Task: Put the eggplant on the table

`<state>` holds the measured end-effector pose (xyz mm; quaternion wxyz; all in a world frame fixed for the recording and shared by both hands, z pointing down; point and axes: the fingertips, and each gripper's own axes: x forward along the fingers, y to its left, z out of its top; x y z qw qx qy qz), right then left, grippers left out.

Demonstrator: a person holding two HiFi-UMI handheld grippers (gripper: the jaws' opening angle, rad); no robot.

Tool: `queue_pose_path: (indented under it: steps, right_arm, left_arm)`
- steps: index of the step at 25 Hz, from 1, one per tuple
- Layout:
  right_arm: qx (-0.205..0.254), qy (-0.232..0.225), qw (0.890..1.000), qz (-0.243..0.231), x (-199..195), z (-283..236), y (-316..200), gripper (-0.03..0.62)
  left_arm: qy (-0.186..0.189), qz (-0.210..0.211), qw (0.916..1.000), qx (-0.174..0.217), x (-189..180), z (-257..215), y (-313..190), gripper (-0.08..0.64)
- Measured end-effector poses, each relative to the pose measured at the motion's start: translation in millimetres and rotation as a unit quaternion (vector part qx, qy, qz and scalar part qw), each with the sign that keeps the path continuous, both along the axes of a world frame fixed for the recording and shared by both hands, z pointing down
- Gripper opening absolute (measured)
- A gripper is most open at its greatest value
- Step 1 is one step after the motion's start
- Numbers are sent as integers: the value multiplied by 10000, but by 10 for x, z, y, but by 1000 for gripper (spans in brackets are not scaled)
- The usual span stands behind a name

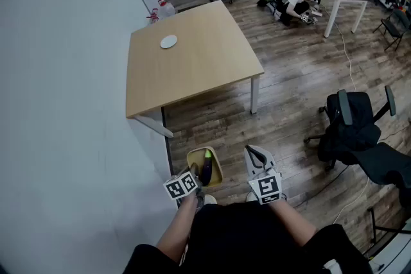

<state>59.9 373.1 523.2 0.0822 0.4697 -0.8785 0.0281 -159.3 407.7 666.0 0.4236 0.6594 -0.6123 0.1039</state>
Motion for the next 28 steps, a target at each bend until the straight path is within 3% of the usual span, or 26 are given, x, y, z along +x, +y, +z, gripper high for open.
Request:
queue_pose_path:
  steps: [7,15,22,28]
  right_arm:
    - [-272,-346,9990,-12,193,67,-13,60]
    - [-503,-147,9985,186,460,243,-119,60]
    - [-657,-13,9968,458,561,333,-479,60]
    - [-738,275,9952,574,450,451,-1212,60]
  left_arm:
    - [-37,-111,9999,124,207,-29,24,23]
    - [89,73,9999,-102,569,180,-56,23]
    - [319,394,9986,-176,685,307,-581,23]
    - [199,535,9981,-212,476,502,-1345,23]
